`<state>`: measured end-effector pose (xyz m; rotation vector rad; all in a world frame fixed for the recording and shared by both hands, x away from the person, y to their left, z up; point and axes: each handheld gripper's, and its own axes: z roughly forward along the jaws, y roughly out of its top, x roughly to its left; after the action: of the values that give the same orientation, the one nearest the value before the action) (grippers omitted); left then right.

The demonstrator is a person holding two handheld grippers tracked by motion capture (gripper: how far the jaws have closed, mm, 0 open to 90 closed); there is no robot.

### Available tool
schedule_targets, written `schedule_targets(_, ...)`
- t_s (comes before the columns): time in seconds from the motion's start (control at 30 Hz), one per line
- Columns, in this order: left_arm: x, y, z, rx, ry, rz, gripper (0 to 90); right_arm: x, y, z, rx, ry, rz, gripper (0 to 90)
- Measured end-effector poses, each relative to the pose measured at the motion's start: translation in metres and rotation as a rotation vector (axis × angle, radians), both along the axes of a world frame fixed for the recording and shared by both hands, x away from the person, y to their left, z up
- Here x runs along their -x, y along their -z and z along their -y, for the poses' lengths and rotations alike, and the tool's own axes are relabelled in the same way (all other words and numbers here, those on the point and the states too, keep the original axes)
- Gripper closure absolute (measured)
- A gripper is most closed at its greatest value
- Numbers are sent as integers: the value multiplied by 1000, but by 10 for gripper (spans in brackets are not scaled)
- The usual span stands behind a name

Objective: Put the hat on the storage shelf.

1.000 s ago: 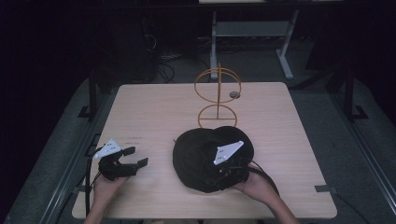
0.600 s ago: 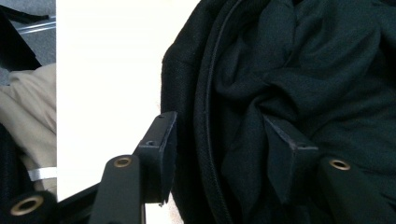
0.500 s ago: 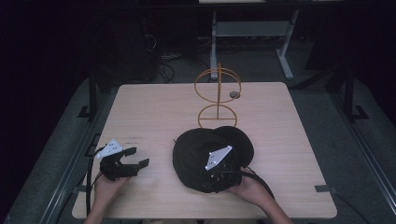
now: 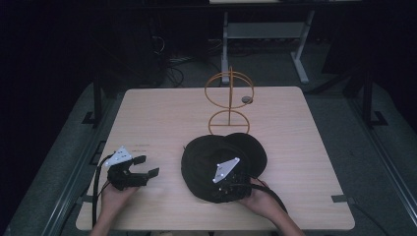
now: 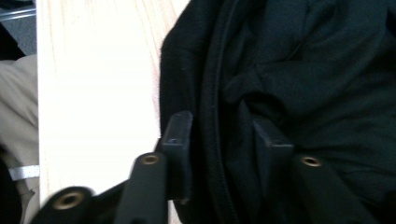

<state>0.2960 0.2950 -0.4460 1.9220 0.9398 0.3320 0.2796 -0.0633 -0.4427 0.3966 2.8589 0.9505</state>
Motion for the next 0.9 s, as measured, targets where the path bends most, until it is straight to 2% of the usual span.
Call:
schedule_targets(0.13,1,-1,2,-5,8,6,199,2,-4,0,1,-12,20,720)
schedule_targets(0.2,1,-1,3,-1,13,9,199,1,-11,2,-24,-11,22,745)
schedule_targets(0.33,1,-1,8,-17,26,14,199,1,-26,9,-109,4,-9,760)
schedule_targets(0.47,1,-1,11,-11,35,10,199,-1,-38,14,-148,3,1,761)
schedule_targets(0.57,2,-3,20,-8,66,17,199,-3,-47,20,-196,-4,-2,761)
schedule_targets(0.67,3,-4,28,22,94,16,199,-6,-57,27,-250,-8,-4,762)
schedule_targets(0.73,3,-4,30,22,102,18,199,-6,-60,29,-269,-5,-8,761)
schedule_targets(0.77,3,-6,36,16,121,17,199,-7,-68,34,-297,-7,-12,761)
schedule_targets(0.8,3,-6,36,16,121,17,198,-7,-68,34,-297,-7,-12,761)
schedule_targets(0.83,4,-7,42,20,132,27,199,-7,-73,37,-326,-5,-24,760)
schedule_targets(0.9,5,-9,45,21,142,36,198,-6,-76,38,-330,-4,-30,760)
